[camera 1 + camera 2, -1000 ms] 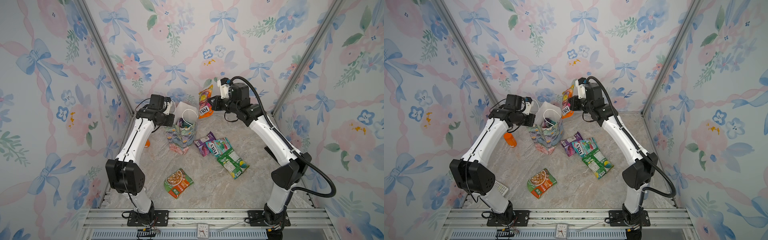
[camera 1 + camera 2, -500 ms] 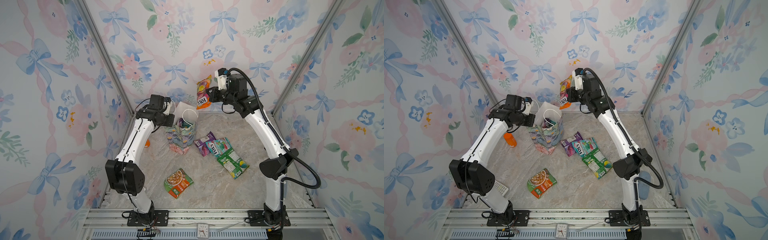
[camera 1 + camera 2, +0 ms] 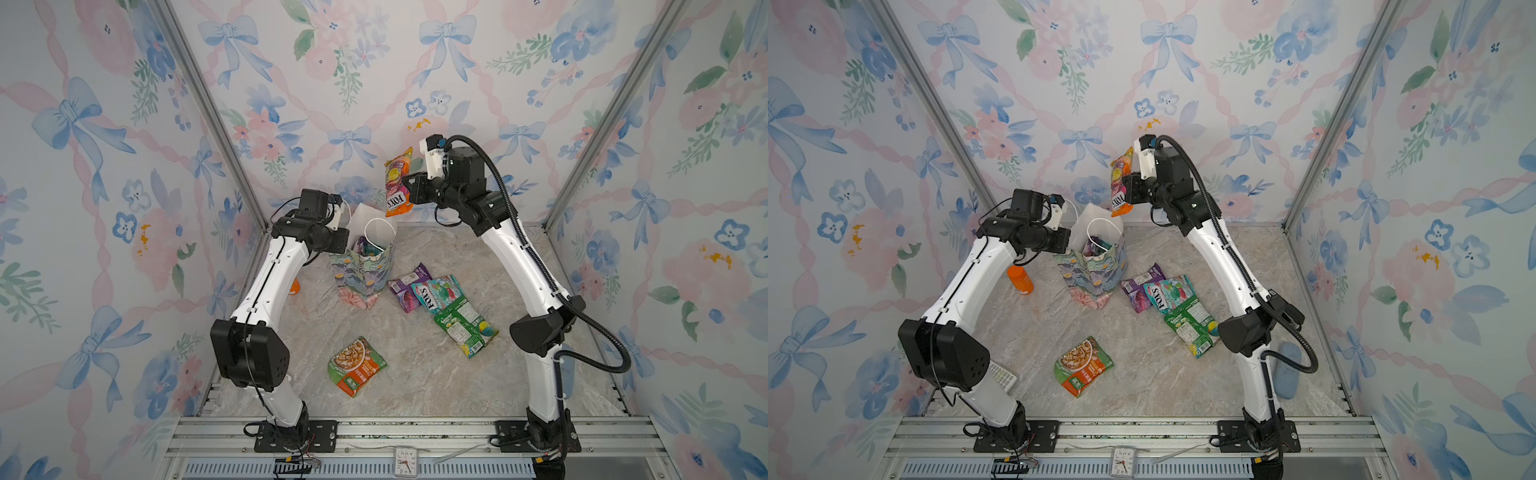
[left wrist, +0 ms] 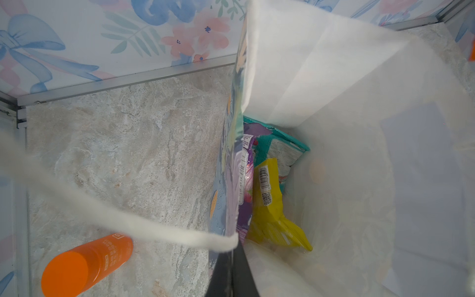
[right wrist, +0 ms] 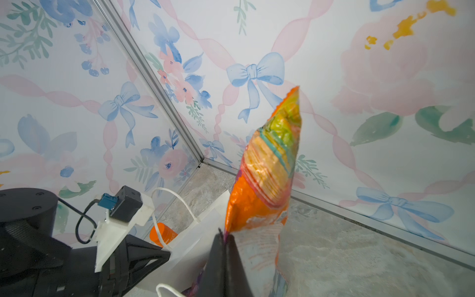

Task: Place the snacks into the paper bag
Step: 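Lower the orange packet into the bag opening beside the left gripper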

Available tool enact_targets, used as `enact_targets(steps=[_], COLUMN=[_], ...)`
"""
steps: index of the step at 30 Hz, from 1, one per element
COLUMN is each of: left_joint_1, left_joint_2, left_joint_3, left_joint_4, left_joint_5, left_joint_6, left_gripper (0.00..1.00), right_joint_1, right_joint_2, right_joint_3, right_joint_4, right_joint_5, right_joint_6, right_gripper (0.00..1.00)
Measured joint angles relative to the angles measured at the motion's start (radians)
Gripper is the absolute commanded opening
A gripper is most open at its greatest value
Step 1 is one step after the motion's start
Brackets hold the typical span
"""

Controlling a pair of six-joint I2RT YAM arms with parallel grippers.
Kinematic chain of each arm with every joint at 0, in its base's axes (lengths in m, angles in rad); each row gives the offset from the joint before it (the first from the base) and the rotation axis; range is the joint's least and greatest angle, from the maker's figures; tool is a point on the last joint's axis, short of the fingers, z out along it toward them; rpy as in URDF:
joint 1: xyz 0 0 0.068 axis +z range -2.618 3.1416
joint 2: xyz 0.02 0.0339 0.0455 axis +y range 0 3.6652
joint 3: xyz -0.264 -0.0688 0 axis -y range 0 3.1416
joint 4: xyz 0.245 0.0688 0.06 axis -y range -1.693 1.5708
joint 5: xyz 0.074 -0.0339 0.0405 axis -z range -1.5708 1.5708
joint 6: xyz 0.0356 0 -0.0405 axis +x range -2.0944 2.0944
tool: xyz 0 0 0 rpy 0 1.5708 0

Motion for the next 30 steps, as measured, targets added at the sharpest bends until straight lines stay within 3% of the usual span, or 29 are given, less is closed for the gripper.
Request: enact_targets(steps=[12,30], left_joint_1=[0.000,0.000], left_joint_2=[-0.002,-0.009], left_joint_3=[-0.002,-0.004], left_joint_4=[0.000,-0.004], left_joint_5=[0.001,0.004], left_joint_6=[0.000,0.000], left_gripper=[0.00,0.00], right_joint_1=[0.095,0.137], right_joint_2=[0.080,0.132], right_joint_3=[0.020,0.022], right_joint_4=[0.024,0.092], right_joint_5=[0.000,0.060], right_joint_6=[0.042,0.060], right_gripper=[0.00,0.00])
